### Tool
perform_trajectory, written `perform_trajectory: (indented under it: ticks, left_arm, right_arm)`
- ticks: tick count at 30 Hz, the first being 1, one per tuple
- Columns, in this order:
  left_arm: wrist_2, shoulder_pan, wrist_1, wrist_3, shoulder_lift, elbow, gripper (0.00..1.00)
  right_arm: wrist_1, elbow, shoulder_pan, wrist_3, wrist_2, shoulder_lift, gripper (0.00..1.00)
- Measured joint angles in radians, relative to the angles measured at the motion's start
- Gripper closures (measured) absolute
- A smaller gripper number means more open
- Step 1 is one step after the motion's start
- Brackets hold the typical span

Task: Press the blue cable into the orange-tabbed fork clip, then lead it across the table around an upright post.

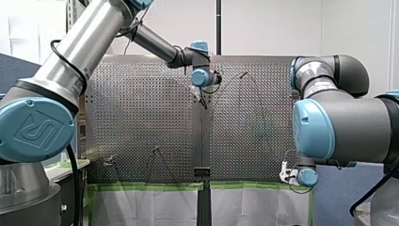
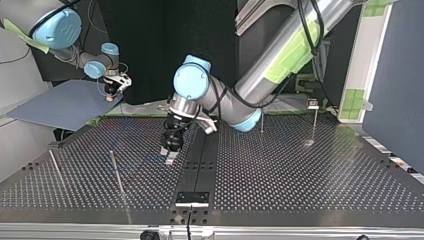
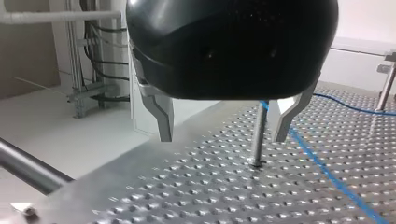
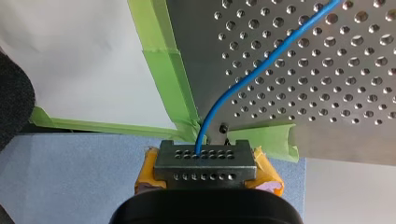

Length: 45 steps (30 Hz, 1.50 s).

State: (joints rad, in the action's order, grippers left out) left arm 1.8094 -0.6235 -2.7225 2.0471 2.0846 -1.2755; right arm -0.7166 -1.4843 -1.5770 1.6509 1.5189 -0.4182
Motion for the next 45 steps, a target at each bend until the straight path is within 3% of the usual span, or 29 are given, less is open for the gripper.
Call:
perform_trajectory:
  ticks: [13,34,45]
  left_arm:
    - [0.033,-0.005,0.119,-0.1,-0.12,-0.12,0.0]
    - [0.065,0.006,0.301,-0.069,-0.3,-0.302,0.0]
    - [0.087,0.003,0.392,-0.062,-0.312,-0.393,0.0]
  right_arm:
    - [0.0,0.0,-0.005,0.0,0.0,0.0,1.0]
    - [0.008,0.005,-0.013,-0.008,0.006,0.0,1.0]
    - [0.008,0.005,-0.014,-0.008,0.008,0.0,1.0]
